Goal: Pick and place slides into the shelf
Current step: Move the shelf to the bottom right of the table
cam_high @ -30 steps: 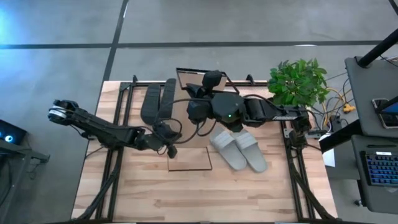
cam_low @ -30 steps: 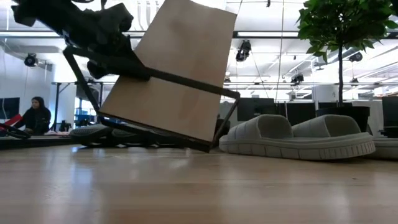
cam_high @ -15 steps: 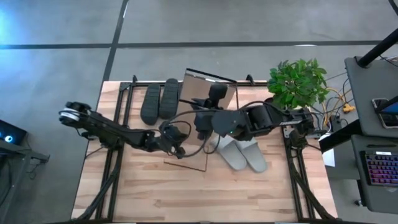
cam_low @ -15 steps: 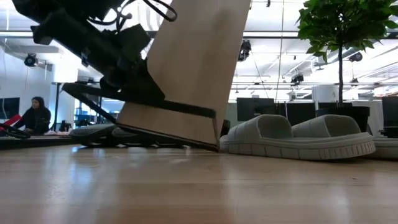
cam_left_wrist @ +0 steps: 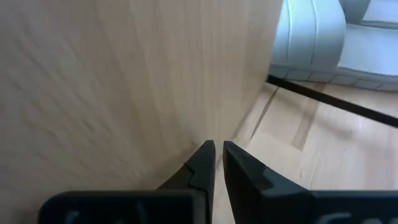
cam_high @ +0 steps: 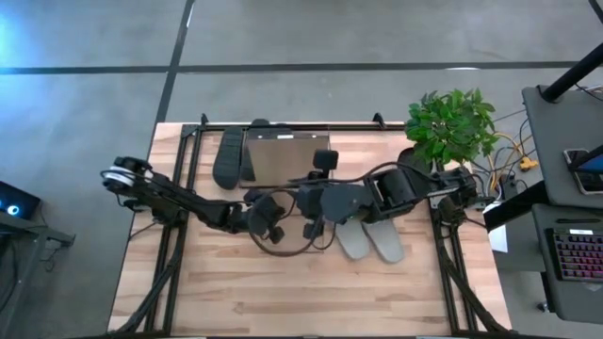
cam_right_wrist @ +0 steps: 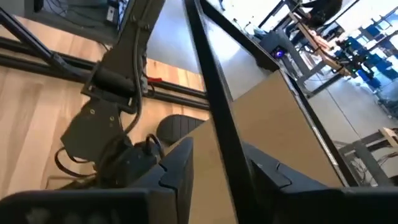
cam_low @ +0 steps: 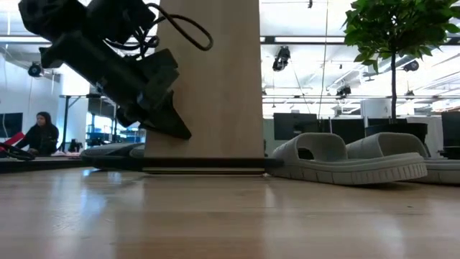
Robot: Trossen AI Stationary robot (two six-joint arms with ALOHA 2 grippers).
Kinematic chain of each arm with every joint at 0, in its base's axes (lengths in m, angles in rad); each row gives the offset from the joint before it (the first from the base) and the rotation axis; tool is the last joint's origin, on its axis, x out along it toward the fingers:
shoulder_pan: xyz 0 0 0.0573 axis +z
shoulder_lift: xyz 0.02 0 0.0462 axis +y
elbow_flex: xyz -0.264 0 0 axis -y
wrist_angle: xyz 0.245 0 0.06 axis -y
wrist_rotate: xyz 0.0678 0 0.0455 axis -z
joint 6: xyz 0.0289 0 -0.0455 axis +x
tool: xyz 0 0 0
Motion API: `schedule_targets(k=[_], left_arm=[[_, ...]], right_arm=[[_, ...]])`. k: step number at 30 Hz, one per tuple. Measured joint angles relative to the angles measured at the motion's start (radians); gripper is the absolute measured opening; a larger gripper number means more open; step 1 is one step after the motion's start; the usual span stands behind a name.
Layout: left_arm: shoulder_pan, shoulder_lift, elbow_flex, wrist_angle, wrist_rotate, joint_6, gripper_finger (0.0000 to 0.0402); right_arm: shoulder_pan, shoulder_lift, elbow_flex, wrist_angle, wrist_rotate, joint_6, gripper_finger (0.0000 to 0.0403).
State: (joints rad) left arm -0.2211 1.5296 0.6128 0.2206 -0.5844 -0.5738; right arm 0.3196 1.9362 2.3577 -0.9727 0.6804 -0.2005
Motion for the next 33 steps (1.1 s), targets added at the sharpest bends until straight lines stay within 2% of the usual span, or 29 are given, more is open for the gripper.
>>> schedule_targets(k=[8,15,20,25,30,33], left_arm=[[0.0,0.033,0.0,0.002,0.004,-0.022,0.0019],[-0.003,0.044,-0.011,-0.022,0.004,-0.03,0.0018],[-0.01,0.044,-0.015,-0.066,0.004,-0.088,0.0018],[-0.042,0.037,-0.015,-0.071,0.004,-0.102,0.0018],[-0.065,0.025,-0.013,-0.075,0.004,-0.128,0.0018],[-0.087,0.003,0.007,-0.073,0.004,-0.13,0.0018]], right_arm=[[0.032,-0.002,-0.002,0.003,-0.007,0.089,0.0094],[0.068,-0.04,-0.002,0.003,-0.011,0.204,0.0109],[0.079,-0.086,-0.002,-0.036,-0.052,0.334,0.0121],[0.084,-0.123,-0.002,-0.017,-0.052,0.366,0.0133],[0.045,-0.153,-0.002,0.06,-0.06,0.43,0.0126],[-0.003,-0.153,-0.001,0.006,-0.132,0.519,0.0113]])
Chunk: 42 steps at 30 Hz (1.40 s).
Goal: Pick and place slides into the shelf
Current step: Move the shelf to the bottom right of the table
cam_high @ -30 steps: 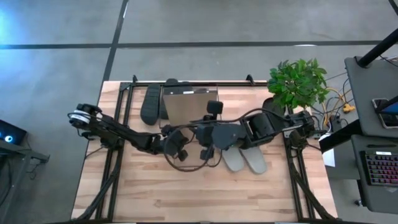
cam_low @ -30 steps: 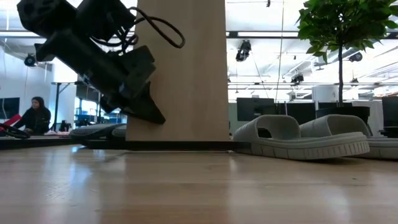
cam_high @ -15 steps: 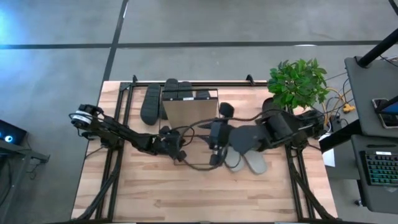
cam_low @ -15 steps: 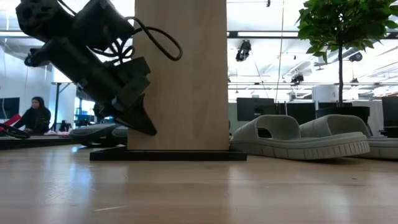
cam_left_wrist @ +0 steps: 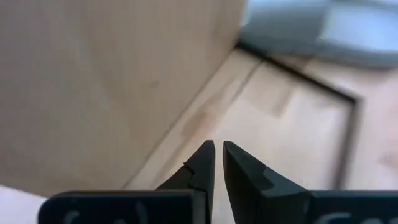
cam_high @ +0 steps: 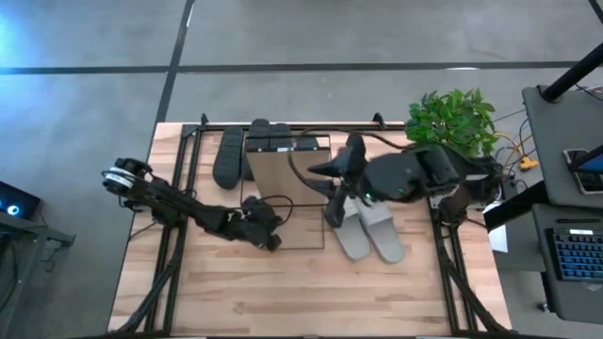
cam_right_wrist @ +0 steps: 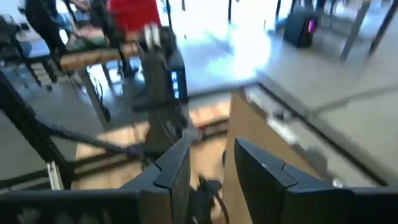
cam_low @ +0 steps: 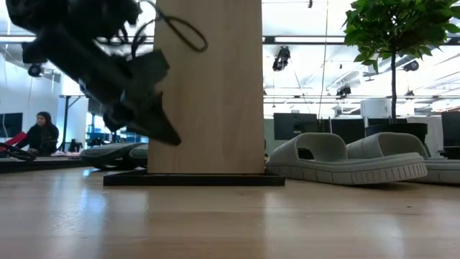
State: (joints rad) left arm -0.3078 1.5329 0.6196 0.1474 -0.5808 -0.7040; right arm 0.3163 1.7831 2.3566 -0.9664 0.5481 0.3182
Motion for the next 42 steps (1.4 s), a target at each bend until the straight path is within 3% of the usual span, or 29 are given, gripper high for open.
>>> schedule_targets(k=[6,15,24,28,33,42], left_arm=[[-0.042,-0.027,0.023,0.001,0.002,0.011,0.0018],[-0.046,0.025,0.013,-0.008,0.002,0.004,0.0018],[-0.047,0.142,0.013,-0.006,0.003,-0.072,0.0018],[-0.054,0.184,0.016,0.012,-0.022,-0.095,0.0018],[-0.056,0.189,0.018,0.019,-0.005,-0.035,0.0018],[-0.055,0.15,0.015,-0.001,-0.001,0.095,0.0018]], right_arm=[[-0.048,0.012,-0.001,-0.151,-0.142,0.135,0.0094],[-0.042,0.0,0.003,-0.295,-0.267,0.278,0.0103],[0.049,0.0,0.002,-0.342,-0.245,0.385,0.0109],[0.102,0.004,0.002,-0.384,-0.167,0.514,0.011],[0.173,0.005,-0.006,-0.44,-0.075,0.696,0.0111],[0.282,0.003,-0.118,-0.441,-0.058,0.993,0.0109]])
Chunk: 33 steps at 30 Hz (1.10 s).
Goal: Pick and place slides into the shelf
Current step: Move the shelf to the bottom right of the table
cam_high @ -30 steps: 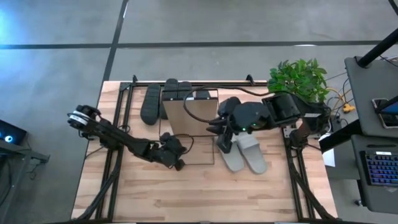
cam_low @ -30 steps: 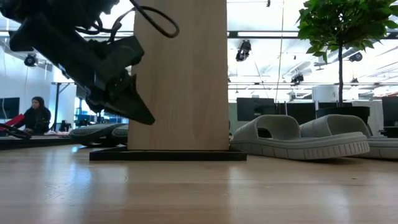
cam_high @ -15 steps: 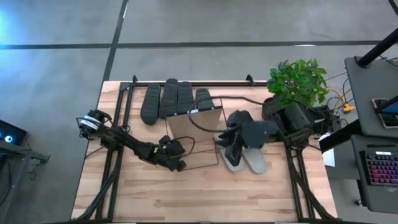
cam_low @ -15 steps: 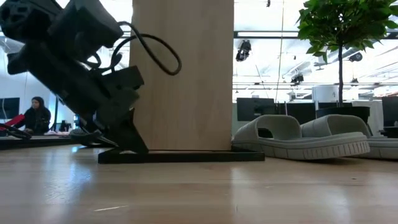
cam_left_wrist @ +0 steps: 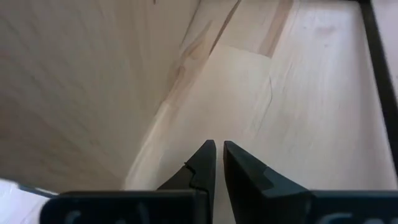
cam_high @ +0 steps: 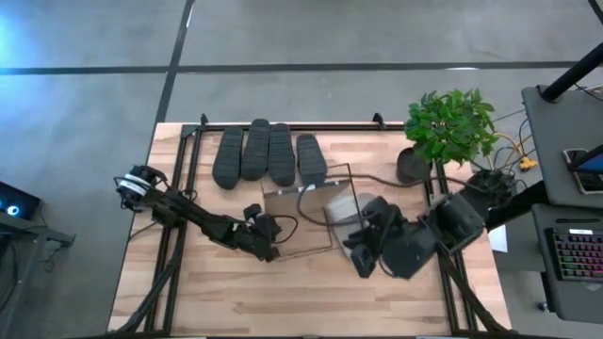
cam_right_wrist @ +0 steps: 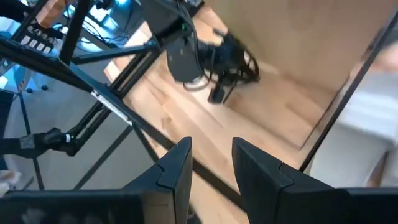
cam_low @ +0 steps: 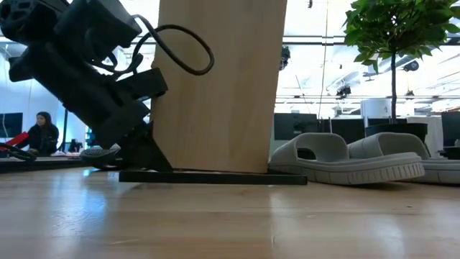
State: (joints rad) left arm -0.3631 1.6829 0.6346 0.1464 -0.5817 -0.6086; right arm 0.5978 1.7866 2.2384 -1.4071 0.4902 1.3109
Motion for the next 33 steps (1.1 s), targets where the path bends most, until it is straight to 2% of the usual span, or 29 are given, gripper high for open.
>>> schedule_targets(k=[14,22,33], left_arm=[[-0.057,-0.002,-0.002,-0.016,-0.017,-0.018,0.0018],[-0.063,-0.014,0.0,-0.029,-0.014,-0.018,0.0018],[-0.078,-0.016,0.0,-0.033,-0.013,-0.037,0.0019]], right_arm=[[0.151,0.008,-0.106,-0.038,-0.02,0.338,0.0107],[0.176,0.007,-0.2,-0.031,-0.102,0.405,0.0107],[0.265,0.004,-0.199,-0.031,-0.14,0.503,0.0107]])
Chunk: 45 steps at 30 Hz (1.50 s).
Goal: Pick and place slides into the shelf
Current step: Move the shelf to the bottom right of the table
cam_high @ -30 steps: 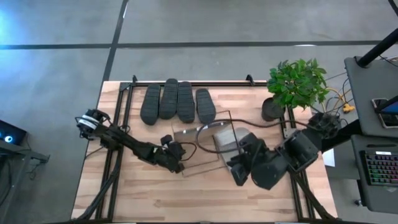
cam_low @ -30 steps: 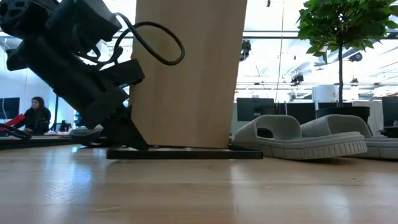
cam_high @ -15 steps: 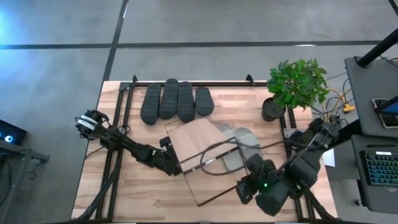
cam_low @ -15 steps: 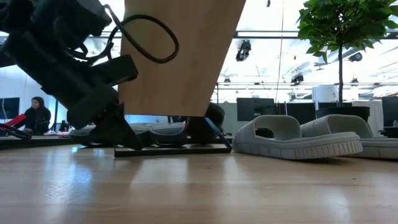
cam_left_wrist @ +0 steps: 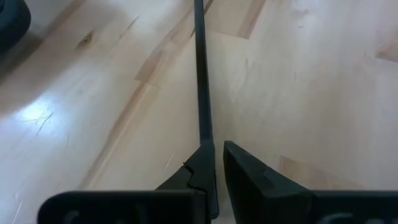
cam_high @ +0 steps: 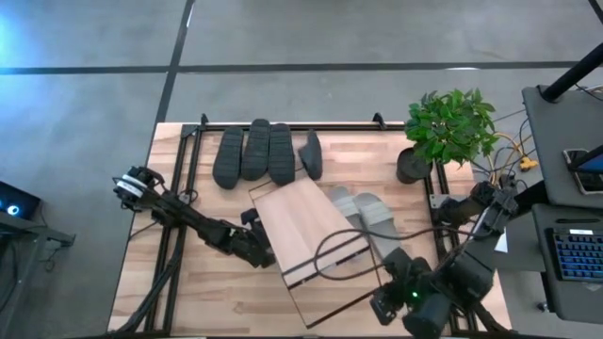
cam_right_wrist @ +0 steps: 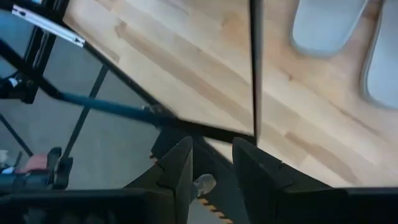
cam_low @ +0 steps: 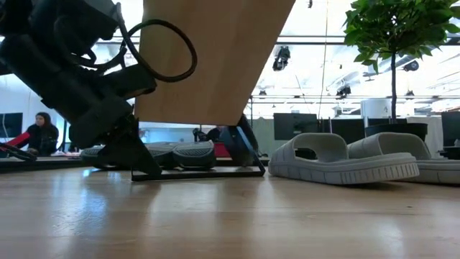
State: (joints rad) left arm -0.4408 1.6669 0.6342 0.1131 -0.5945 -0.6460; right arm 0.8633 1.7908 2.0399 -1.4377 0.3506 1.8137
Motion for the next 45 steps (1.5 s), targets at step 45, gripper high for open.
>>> schedule_targets(k=[45], left_arm=[[-0.231,-0.254,0.009,0.086,0.02,-0.139,0.0018]], right_arm=[[-0.527,-0.049,-0.429,-0.006,0.016,-0.403,0.0094]])
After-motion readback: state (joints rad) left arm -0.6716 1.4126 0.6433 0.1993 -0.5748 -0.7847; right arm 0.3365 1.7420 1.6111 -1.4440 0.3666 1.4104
